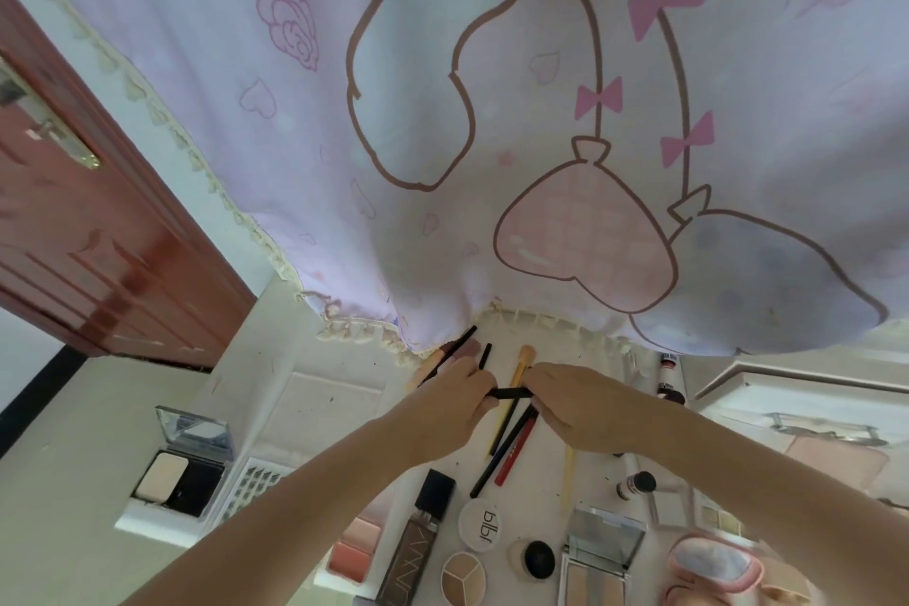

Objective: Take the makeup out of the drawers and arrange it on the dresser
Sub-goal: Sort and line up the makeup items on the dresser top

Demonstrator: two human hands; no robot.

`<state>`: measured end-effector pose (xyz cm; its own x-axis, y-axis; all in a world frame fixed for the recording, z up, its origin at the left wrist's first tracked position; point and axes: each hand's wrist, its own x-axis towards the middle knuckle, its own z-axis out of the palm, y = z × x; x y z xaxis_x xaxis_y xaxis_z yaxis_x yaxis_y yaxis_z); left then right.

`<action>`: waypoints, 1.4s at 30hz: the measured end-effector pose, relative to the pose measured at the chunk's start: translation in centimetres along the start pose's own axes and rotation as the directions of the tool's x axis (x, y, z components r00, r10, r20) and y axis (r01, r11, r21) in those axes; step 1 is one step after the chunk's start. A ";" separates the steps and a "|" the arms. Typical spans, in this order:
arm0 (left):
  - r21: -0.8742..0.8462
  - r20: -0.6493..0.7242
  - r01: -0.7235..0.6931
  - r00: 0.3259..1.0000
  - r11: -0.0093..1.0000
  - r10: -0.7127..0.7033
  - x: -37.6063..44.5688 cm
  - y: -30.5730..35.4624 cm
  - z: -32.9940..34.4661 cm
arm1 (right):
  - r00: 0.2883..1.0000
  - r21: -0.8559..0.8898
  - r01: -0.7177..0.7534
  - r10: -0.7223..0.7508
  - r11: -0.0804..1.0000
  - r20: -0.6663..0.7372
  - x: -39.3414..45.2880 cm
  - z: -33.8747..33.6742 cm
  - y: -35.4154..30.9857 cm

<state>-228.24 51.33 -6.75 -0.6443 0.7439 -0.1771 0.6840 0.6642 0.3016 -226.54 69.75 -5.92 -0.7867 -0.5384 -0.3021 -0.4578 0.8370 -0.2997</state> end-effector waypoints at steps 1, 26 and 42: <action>0.053 0.000 -0.019 1.000 0.998 0.019 0.0 -0.2 0.1 | 0.999 -0.053 0.026 -0.028 0.998 -0.039 -0.1 0.3 0.2; -0.966 0.078 -0.082 0.813 -0.245 -0.578 0.1 0.2 -2.2 | 0.986 0.581 -0.073 0.148 0.810 -0.082 -1.3 -2.3 -0.1; -0.900 0.047 0.255 0.863 0.354 -0.503 1.9 0.5 0.5 | 0.920 0.588 -0.148 0.329 0.795 -0.214 -0.9 0.0 0.3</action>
<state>-228.96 53.06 -7.43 -0.8839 0.3119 -0.3485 -0.2298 0.3593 0.9045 -225.97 70.43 -5.75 -0.9628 -0.1990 -0.1831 -0.0043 0.6882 -0.7255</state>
